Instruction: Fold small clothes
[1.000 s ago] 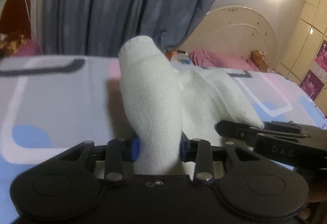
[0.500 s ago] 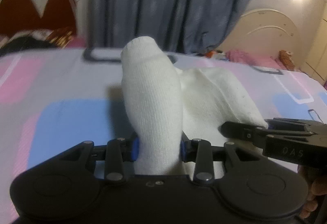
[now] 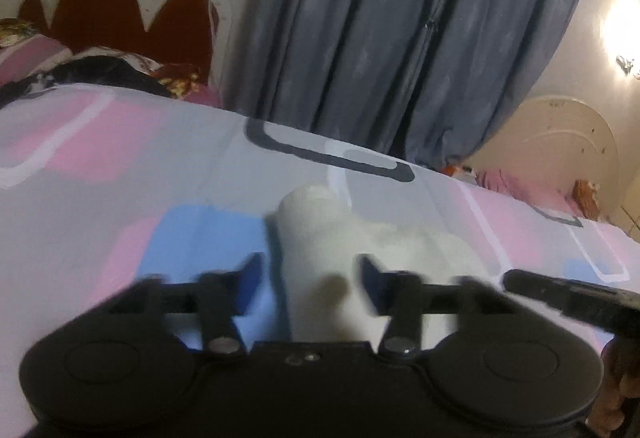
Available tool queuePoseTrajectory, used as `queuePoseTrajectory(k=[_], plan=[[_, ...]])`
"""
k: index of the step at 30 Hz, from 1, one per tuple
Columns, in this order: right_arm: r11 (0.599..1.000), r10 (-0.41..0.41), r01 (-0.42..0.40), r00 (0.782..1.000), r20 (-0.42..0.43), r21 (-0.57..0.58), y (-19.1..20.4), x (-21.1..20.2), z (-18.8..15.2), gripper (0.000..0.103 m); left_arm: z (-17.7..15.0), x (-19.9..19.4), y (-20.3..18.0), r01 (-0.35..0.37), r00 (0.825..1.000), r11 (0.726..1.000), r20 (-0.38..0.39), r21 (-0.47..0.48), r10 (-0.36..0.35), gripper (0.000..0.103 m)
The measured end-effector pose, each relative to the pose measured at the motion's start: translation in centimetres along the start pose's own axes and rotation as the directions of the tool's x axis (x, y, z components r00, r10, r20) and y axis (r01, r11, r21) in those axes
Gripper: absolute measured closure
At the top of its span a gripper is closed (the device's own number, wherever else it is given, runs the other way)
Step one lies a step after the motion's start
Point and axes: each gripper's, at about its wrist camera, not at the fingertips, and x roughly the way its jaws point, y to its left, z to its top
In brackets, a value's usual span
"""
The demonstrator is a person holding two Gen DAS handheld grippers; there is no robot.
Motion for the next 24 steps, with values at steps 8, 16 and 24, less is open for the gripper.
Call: queuePoseTrajectory(k=[8, 16, 24], plan=[[0.976, -0.06, 0.035, 0.992, -0.113, -0.215, 1.8, 5.5, -2.6, 0.093, -1.6, 4.2, 0.0, -0.083, 0.994, 0.996, -0.073, 0.043, 0.086, 0.061], [0.987, 0.011, -0.021, 0.998, -0.064, -0.161, 1.4, 1.1, -1.7, 0.093, -2.7, -1.3, 0.0, -0.016, 0.999, 0.998, -0.036, 0.058, 0.018, 0.064], [0.983, -0.016, -0.011, 0.99, -0.142, -0.185, 1.9, 0.9, -4.7, 0.093, -6.8, -1.6, 0.5, -0.004, 0.997, 1.0, -0.083, -0.031, 0.002, 0.06]])
